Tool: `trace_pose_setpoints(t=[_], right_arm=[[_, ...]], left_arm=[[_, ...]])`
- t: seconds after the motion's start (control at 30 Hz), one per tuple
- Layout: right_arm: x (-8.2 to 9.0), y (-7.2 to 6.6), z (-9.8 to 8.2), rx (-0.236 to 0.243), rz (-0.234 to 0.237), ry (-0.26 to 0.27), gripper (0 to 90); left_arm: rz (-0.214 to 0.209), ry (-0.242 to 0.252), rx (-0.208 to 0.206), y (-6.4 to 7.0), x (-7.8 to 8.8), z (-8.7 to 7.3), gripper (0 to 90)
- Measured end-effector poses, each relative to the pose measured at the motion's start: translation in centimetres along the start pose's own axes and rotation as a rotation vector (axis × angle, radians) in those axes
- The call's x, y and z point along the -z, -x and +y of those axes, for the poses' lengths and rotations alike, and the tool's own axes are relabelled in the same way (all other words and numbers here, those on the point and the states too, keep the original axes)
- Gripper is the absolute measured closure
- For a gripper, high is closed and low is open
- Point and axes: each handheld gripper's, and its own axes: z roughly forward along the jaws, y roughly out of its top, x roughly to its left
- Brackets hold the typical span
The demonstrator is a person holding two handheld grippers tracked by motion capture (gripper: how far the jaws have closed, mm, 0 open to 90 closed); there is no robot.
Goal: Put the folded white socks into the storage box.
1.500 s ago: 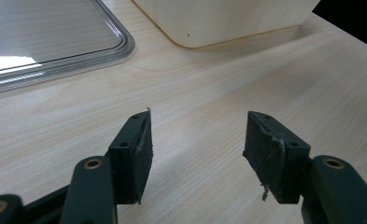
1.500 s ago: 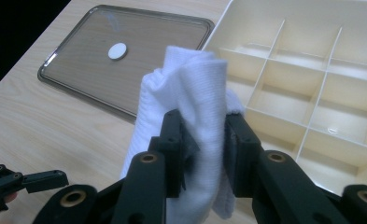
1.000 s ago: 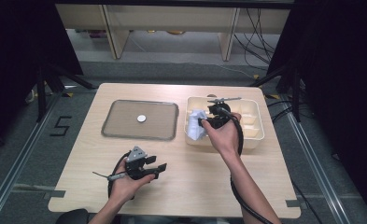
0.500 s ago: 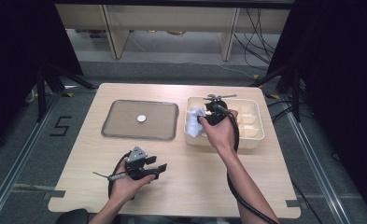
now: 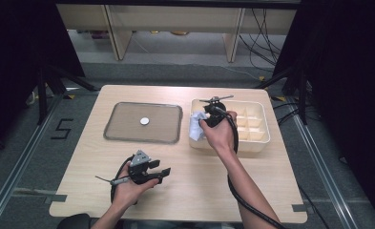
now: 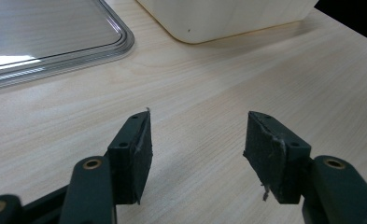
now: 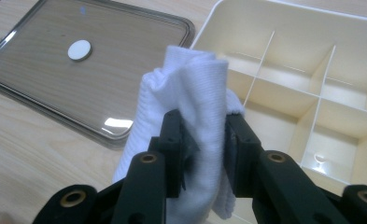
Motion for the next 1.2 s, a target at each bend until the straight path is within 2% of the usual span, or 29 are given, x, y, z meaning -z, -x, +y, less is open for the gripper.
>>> trace_pose_setpoints(t=[0.13, 0.17, 0.2, 0.23, 0.27, 0.3, 0.43, 0.47, 0.63, 0.67, 0.7, 0.73, 0.83, 0.87, 0.93, 1.0, 1.03, 1.07, 1.1, 1.2], right_arm=[[-0.4, 0.0, 0.2, 0.003, -0.007, -0.016, 72.1], [-0.5, -0.2, 0.2, -0.012, -0.010, -0.023, 72.1], [-0.6, 0.0, 0.2, 0.009, -0.008, -0.020, 72.1], [-0.8, -0.1, 0.3, -0.005, -0.015, -0.027, 72.1], [-0.8, 0.1, 0.3, 0.014, -0.014, -0.026, 72.1], [-0.9, -0.1, 0.3, -0.010, -0.018, -0.037, 72.1], [-1.5, 0.0, 0.2, 0.014, -0.030, -0.044, 72.1], [-1.6, -0.1, 0.2, 0.001, -0.028, -0.048, 72.1], [-2.2, -0.3, 0.0, 0.012, -0.047, -0.069, 72.1], [-2.3, -0.2, 0.0, 0.030, -0.049, -0.069, 72.1], [-2.3, -0.3, -0.1, 0.019, -0.038, -0.071, 72.1], [-2.5, -0.5, -0.1, 0.016, -0.057, -0.080, 72.1], [-2.6, -0.3, -0.2, 0.052, -0.051, -0.079, 72.1], [-2.7, -0.4, -0.2, 0.042, -0.054, -0.086, 72.1], [-3.1, -0.4, -0.3, 0.058, -0.071, -0.093, 72.1], [-3.3, -0.5, -0.4, 0.065, -0.067, -0.104, 72.1], [-3.5, -0.6, -0.4, 0.050, -0.076, -0.114, 72.1], [-3.6, -0.5, -0.5, 0.081, -0.078, -0.106, 72.1], [-3.6, -0.7, -0.4, 0.064, -0.083, -0.115, 72.0], [-3.7, -0.7, -0.4, 0.085, -0.085, -0.119, 72.0]], left_arm=[[0.001, -0.001, 0.000, 0.0, 0.0, 0.0, 40.8], [0.001, 0.000, 0.000, 0.0, 0.0, 0.0, 40.8], [0.001, 0.000, 0.000, 0.0, 0.0, 0.0, 40.8], [0.001, 0.000, 0.000, 0.0, 0.0, 0.0, 40.8], [0.001, 0.000, 0.000, 0.0, 0.0, 0.0, 40.8], [0.001, -0.001, 0.000, 0.0, 0.0, 0.0, 40.8], [0.001, -0.001, 0.001, 0.0, 0.0, 0.0, 40.7], [-0.001, -0.001, -0.001, 0.0, 0.0, 0.0, 40.7], [0.014, -0.010, -0.003, 0.0, 0.1, 0.0, 40.7], [0.013, -0.007, 0.002, 0.0, 0.1, 0.0, 40.7], [0.012, -0.007, -0.001, 0.0, 0.1, 0.0, 40.7], [0.010, -0.005, 0.000, 0.0, 0.0, 0.0, 40.7], [0.005, -0.003, -0.002, -0.1, 0.0, -0.1, 40.7], [0.005, -0.004, -0.002, -0.1, 0.0, -0.1, 40.7], [0.006, -0.004, -0.003, -0.1, 0.0, -0.1, 40.7], [0.004, 0.000, 0.002, -0.1, 0.0, -0.1, 40.7], [0.001, 0.004, 0.007, -0.1, -0.1, -0.1, 40.7], [0.001, 0.003, 0.006, -0.1, 0.0, -0.1, 40.7], [0.006, 0.008, 0.005, -0.1, -0.1, -0.1, 40.6], [0.003, 0.003, 0.003, -0.1, 0.0, -0.1, 40.7]])
